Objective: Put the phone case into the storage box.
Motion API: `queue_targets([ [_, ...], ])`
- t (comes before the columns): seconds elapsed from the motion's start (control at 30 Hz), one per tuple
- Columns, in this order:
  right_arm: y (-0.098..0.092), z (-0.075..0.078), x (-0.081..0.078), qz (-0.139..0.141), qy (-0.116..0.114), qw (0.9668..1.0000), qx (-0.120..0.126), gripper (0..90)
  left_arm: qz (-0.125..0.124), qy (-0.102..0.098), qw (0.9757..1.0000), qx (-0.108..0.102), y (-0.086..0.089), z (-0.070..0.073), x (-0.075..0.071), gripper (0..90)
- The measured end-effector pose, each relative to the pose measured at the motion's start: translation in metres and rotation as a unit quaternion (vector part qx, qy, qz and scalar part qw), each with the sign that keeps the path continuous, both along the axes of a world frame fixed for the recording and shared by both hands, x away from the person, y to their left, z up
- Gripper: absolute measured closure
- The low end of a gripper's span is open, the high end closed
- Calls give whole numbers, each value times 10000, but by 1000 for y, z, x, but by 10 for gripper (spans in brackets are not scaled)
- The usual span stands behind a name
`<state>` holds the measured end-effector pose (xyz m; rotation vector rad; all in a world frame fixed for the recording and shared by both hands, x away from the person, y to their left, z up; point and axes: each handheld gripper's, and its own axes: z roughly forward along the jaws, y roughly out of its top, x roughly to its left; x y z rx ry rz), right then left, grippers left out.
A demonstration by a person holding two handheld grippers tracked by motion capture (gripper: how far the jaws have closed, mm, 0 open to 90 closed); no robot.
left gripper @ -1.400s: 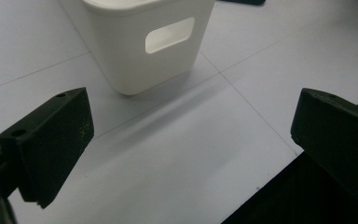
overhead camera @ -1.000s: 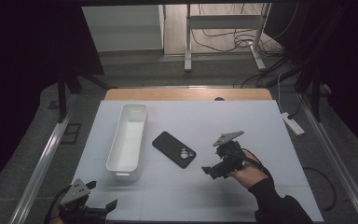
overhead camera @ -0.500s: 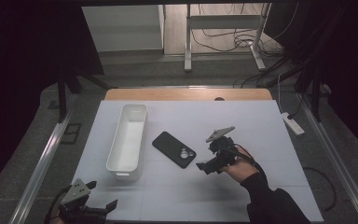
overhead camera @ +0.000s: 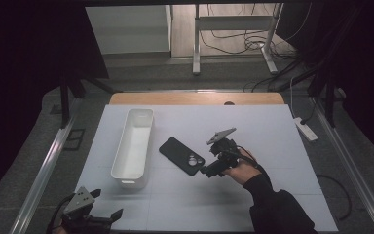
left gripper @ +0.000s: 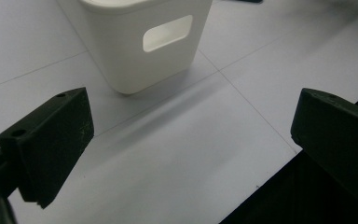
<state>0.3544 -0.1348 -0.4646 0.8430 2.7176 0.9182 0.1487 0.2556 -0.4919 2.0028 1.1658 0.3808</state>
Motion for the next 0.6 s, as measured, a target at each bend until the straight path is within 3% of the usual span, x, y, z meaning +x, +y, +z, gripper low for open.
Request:
queue_targets([
  [0.43, 21, -3, 12, 178, -61, 9998, -91, 0, -32, 3, 10000, 18, 0, 0, 0, 0],
  [0.6, 29, -3, 15, 201, 35, 9998, -70, 0, -44, 11, 10000, 10, 0, 0, 0, 0],
])
